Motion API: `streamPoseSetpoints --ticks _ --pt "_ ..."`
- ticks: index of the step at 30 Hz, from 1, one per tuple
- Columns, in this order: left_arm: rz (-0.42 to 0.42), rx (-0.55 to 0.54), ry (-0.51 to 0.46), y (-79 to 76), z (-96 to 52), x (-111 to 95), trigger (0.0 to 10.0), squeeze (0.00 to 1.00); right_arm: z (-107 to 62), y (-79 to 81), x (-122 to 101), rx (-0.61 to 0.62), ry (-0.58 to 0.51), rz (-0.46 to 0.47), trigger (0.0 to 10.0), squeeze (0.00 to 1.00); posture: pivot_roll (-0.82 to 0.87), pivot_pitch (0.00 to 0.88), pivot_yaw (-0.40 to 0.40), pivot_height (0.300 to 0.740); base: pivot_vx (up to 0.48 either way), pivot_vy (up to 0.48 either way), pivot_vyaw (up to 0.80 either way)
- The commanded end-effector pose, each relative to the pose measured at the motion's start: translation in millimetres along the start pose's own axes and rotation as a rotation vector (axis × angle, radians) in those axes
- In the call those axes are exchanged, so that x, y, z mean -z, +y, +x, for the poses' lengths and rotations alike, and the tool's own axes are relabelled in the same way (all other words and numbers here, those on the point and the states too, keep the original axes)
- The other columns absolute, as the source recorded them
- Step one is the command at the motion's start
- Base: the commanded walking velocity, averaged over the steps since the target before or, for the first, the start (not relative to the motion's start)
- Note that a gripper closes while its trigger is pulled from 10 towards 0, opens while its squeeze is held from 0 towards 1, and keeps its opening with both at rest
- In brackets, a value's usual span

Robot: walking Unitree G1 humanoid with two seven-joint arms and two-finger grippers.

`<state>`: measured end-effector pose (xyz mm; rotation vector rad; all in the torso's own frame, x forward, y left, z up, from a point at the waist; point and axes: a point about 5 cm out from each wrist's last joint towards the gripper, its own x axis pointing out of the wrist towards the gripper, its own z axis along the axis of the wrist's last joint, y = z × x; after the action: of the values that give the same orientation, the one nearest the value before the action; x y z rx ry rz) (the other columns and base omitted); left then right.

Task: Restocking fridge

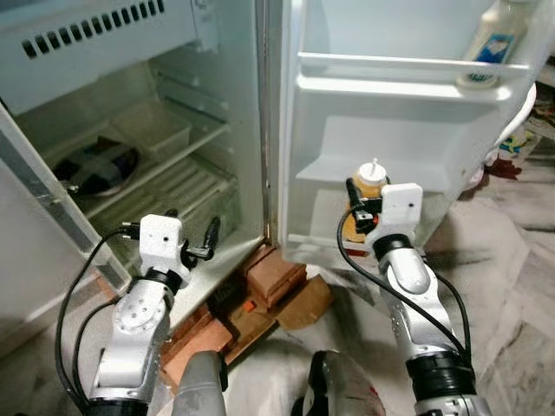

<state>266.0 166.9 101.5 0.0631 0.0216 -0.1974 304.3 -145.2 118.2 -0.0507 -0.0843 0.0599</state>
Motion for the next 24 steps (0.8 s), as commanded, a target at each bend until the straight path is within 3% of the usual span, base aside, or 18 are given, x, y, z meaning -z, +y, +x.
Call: streamPoseSetpoints --ticks 1,5,14,24 --pt "0.011 0.013 0.0 2.7 2.2 0 10.0 0.0 -0.4 1.9 -8 -0.001 -0.042 -0.001 10.0 0.0 0.1 0.04 0.027 0.636 0.0 0.0 0.0" --pt "0.008 0.015 -0.009 3.1 2.8 -1 10.0 0.0 -2.1 2.5 -7 -0.01 -0.038 -0.006 10.0 0.0 0.09 0.045 0.019 0.636 0.0 0.0 0.0" --pt "-0.021 -0.012 0.004 2.5 0.5 6 10.0 0.0 1.5 8.2 -10 -0.065 -0.039 -0.027 10.0 0.0 0.09 0.067 -0.027 0.636 0.388 0.0 0.0" --pt "-0.025 -0.005 -0.003 -1.4 -3.3 6 10.0 0.0 4.2 20.1 -12 -0.108 -0.045 -0.023 10.0 0.0 0.09 0.075 -0.047 0.636 0.362 -0.304 0.0"
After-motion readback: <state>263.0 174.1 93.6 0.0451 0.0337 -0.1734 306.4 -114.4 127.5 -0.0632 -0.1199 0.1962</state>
